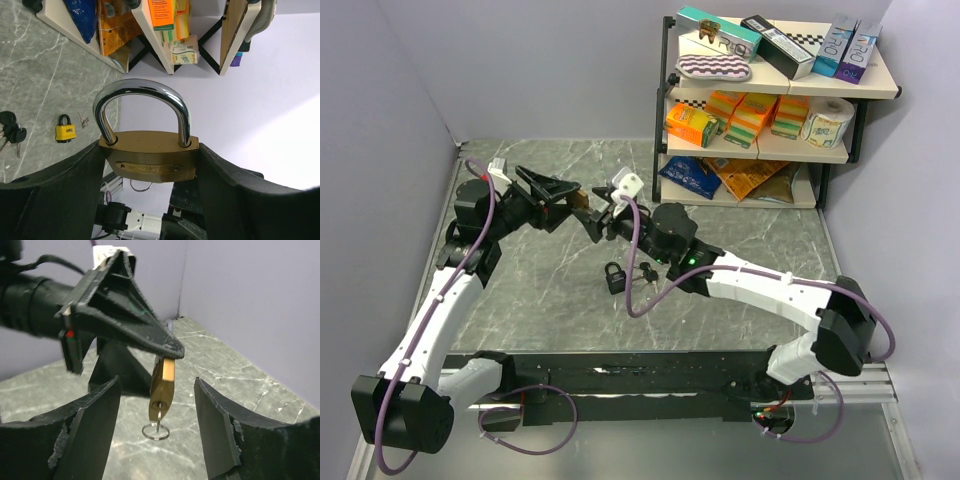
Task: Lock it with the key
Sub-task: Lock the lock.
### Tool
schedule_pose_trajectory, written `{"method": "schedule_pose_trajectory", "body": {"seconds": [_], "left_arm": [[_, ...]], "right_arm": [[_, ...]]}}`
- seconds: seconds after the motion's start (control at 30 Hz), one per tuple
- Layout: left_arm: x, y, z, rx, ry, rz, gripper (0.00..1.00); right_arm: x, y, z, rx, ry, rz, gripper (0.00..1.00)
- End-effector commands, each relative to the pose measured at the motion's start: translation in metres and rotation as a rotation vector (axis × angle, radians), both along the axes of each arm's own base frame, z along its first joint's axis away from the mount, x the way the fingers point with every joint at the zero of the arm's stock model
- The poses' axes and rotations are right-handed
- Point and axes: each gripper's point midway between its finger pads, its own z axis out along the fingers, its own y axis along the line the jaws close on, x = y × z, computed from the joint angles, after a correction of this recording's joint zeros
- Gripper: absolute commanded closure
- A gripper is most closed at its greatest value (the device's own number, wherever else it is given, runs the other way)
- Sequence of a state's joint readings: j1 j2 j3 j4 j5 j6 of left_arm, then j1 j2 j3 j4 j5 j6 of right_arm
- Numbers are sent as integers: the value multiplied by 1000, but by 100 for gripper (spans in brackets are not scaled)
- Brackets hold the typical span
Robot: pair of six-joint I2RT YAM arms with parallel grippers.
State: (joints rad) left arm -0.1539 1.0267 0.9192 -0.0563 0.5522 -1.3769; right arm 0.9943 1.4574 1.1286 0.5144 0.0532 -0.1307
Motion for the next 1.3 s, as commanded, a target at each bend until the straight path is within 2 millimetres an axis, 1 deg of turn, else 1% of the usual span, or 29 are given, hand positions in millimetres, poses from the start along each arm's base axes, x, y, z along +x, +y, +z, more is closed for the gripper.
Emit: {"method": "schedule_pose_trajectory", "body": {"seconds": [0.0, 0.1, 0.13, 0.3, 0.5, 0.53, 0.57, 0.67, 1.0, 1.07, 1.1, 1.17, 1.2, 1.23, 1.27], "left_arm": [[-9, 0, 33, -40, -99, -11, 99], [-11, -2, 39, -42, -129, -28, 99], [-12, -2, 41, -42, -139, -33, 99], [-13, -1, 38, -32, -135, -26, 99], [-13, -1, 37, -30, -133, -26, 99], [-13, -1, 38, -30, -133, -25, 99], [-14, -1, 37, -30, -132, -25, 99], [-14, -1, 37, -29, -131, -26, 99], [-15, -2, 34, -32, -124, -31, 99], [-15, -1, 31, -30, -113, -29, 99], [-15, -1, 30, -28, -110, -28, 99], [-15, -1, 28, -26, -106, -23, 99], [-13, 0, 28, -25, -105, -17, 99], [-14, 1, 22, -21, -78, -14, 99], [-11, 1, 21, -22, -70, -6, 99]], "right_arm": [[-12, -23, 19, -23, -48, 43, 33], [-12, -28, 9, -55, -21, 84, 34], [-14, -28, 3, -74, 0, 101, 35], [-24, -24, 0, -92, 11, 180, 43], [-26, -16, -3, -97, 32, 216, 51], [-25, -16, -1, -91, 33, 215, 53], [-24, -13, -3, -93, 35, 216, 59], [-20, -11, -3, -97, 31, 203, 67], [-10, -8, -8, -112, 45, 170, 68], [-9, -7, -8, -114, 45, 168, 72], [-9, -7, -8, -113, 41, 168, 78], [-11, -7, -7, -114, 36, 166, 84], [-11, -7, -8, -116, 32, 165, 92], [-11, -8, -8, -118, 30, 163, 97], [-13, -8, -8, -121, 25, 164, 100]]}}
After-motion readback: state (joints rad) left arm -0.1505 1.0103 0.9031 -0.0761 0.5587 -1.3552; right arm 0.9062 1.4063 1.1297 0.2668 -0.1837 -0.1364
